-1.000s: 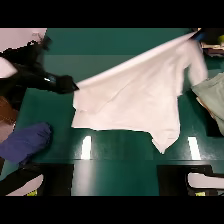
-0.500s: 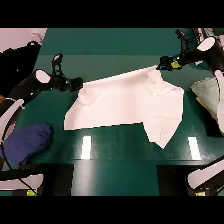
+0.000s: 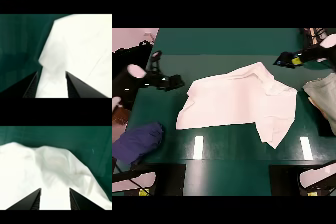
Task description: Fold the shirts.
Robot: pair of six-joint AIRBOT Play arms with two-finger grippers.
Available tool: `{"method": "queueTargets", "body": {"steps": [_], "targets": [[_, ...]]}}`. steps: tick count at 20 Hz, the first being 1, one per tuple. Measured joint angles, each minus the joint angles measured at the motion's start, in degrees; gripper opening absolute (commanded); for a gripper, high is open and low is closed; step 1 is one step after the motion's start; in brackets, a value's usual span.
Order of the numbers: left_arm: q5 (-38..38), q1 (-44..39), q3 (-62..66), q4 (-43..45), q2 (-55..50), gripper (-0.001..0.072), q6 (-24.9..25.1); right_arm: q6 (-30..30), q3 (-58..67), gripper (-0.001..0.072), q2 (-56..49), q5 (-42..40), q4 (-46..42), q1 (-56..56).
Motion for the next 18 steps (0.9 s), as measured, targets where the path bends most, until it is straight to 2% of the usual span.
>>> {"method": "queueTargets", "body": {"steps": [3,7,12,18], "targets": [[-10.95,4.72,-3.21,2.56,5.11,0.0426,1.57,-1.68,-6.91,0.0412,7.06,3.3,-0.02,-3.23],[-16.28,7.15,-14.4,4.5,11.98,0.0426,2.38,-3.3,-19.15,0.0412,17.14,5.46,-0.02,-6.36],[-14.47,7.91,-27.69,4.46,15.3,0.0426,2.91,-4.44,-30.45,0.0412,26.6,6.25,-0.02,-8.55],[-9.64,8.09,-33.35,-3.8,16.0,0.0425,8.15,-4.72,-36.96,0.0412,32.85,6.45,0.0,-9.14]]}}
